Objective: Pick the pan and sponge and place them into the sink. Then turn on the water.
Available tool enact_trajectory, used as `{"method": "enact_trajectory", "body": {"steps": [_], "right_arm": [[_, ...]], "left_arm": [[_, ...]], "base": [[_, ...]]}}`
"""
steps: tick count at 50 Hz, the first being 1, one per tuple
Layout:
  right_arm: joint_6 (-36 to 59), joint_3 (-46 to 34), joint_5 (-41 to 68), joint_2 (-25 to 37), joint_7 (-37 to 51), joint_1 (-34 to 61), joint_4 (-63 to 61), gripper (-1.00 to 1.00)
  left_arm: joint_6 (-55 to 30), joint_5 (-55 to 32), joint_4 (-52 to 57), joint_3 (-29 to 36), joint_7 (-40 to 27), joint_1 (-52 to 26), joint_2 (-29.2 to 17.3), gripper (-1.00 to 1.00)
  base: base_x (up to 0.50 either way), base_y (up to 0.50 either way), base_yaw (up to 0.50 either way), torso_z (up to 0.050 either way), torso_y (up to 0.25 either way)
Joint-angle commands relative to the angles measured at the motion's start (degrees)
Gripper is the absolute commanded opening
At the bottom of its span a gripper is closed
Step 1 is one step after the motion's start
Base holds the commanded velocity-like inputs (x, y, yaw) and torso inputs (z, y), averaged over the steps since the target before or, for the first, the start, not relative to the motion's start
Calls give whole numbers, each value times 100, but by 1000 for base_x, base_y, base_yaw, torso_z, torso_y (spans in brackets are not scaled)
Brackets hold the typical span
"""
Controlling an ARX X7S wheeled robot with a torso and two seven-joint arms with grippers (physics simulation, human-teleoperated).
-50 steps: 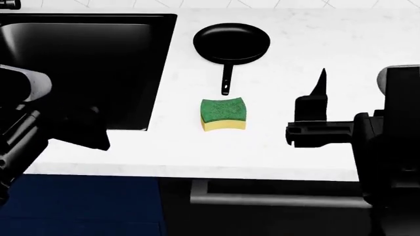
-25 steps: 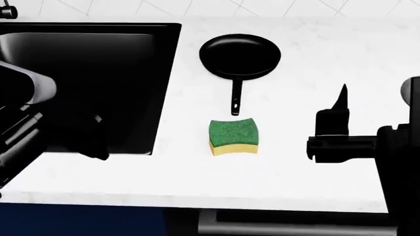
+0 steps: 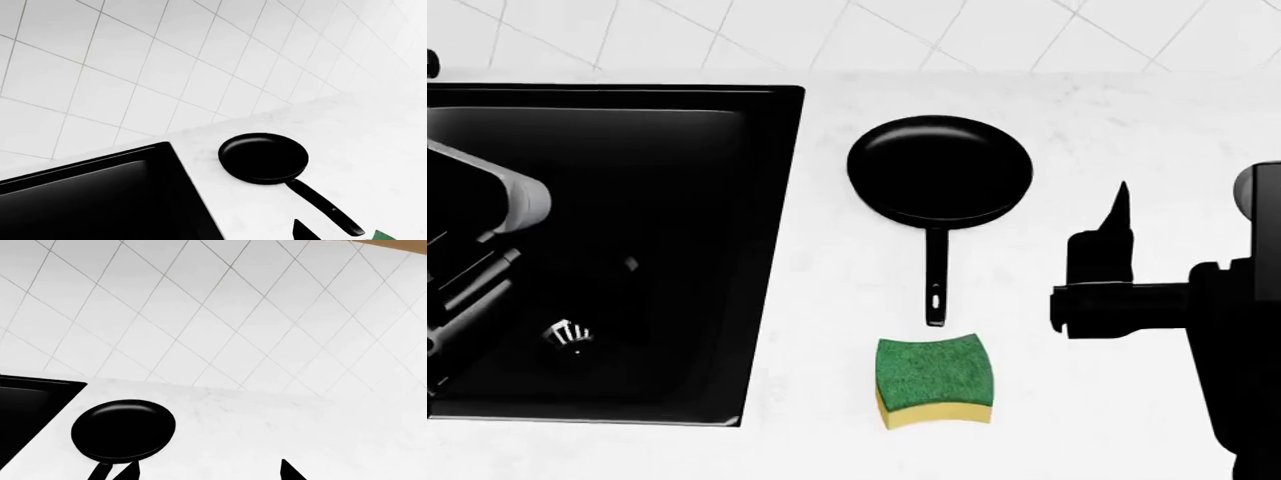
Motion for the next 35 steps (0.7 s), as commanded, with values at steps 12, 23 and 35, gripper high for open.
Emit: {"method": "enact_trajectory", "body": {"steps": [12,23,35], "right_arm": [[-167,-12,40,0,-16,-98,118,100],[60,42,137,65,20,-84,-10,100],[96,-82,144,73,69,43,84,100]], "left_arm": [[88,-49,35,131,23,193,-3,100],[62,-83,41,163,-14,147,13,100],[131,-154,82,102,82,244,-128,100]], "base": [[366,0,0,0,1],[368,0,0,0,0],[282,0,0,0,1]]}}
